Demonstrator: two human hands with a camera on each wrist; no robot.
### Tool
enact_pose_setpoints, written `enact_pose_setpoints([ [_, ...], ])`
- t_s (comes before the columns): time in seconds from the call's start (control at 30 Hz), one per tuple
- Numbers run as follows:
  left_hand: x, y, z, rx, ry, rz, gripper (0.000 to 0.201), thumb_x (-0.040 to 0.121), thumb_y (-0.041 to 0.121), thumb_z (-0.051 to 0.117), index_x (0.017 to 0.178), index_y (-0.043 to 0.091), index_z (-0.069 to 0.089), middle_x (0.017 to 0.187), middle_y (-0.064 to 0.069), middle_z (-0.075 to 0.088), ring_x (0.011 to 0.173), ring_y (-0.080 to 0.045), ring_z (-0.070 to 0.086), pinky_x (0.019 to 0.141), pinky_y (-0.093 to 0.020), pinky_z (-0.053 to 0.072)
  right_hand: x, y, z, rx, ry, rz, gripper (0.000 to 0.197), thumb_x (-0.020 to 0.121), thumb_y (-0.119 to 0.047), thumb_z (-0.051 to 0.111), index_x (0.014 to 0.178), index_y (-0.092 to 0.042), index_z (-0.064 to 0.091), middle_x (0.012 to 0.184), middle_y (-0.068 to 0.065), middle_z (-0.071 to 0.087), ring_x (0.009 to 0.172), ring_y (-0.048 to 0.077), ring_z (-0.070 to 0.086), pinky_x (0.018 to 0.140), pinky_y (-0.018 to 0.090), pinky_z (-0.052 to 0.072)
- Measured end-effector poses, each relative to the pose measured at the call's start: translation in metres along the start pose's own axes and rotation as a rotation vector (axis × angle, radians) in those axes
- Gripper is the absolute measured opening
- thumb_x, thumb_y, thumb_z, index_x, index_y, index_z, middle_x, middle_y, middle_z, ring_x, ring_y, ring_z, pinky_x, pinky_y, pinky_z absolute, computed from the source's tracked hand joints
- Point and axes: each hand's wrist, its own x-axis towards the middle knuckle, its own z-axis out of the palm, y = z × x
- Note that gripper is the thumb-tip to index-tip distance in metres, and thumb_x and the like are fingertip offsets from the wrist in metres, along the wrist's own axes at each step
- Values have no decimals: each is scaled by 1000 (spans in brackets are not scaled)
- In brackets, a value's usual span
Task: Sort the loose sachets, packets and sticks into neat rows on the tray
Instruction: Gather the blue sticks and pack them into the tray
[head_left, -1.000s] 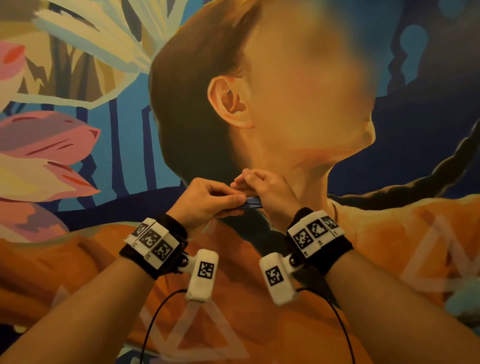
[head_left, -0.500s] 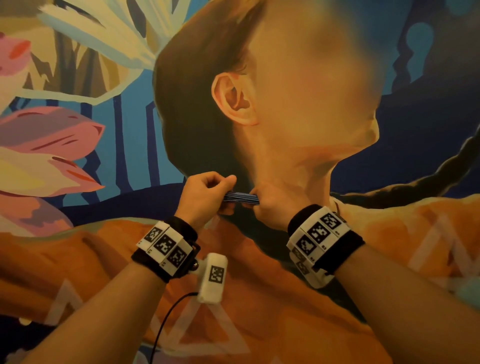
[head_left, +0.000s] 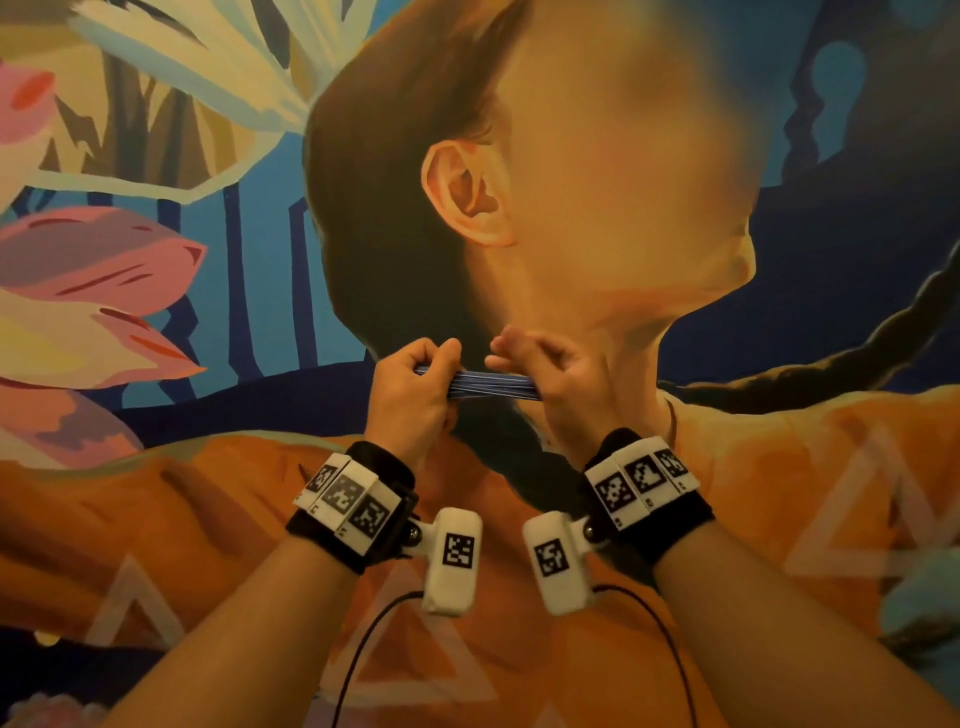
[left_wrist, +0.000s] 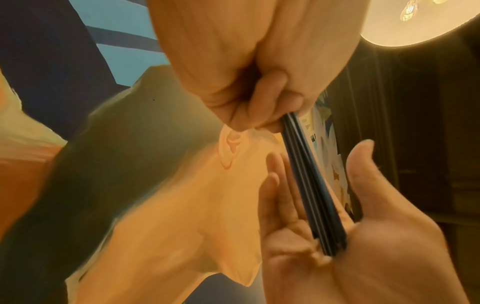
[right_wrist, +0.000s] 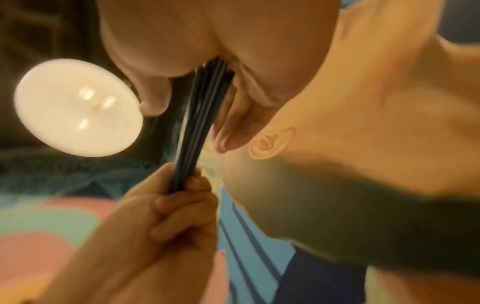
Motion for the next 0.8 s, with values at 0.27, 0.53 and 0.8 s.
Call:
enact_pose_setpoints([
  [0.27,-3,0,-3,-52,-7,92,28,97,28,60,75,13,53,66,-7,54,47,-14,50,40,-22,39,5,-3,-1,72,-226,198,17,90,-21,67,105,-14,65,109,15,71,99,27,71,90,42,56],
  [0.53,3,-4,-17,98,-124,27,31,98,30,57,82,4,61,68,-9,60,51,-14,55,47,-23,45,9,-22,-11,-1014,-501,63,20,93,-40,64,75,-30,64,58,-7,55,54,7,51,58,30,45],
  [0.8,8,-11,-13,62,-11,-83,36,101,35,51,70,17,54,61,-2,44,50,-13,40,49,-28,32,2,-2,-6,-682,-320,-132,24,83,-46,73,98,-28,73,71,-10,67,64,4,64,63,24,51],
])
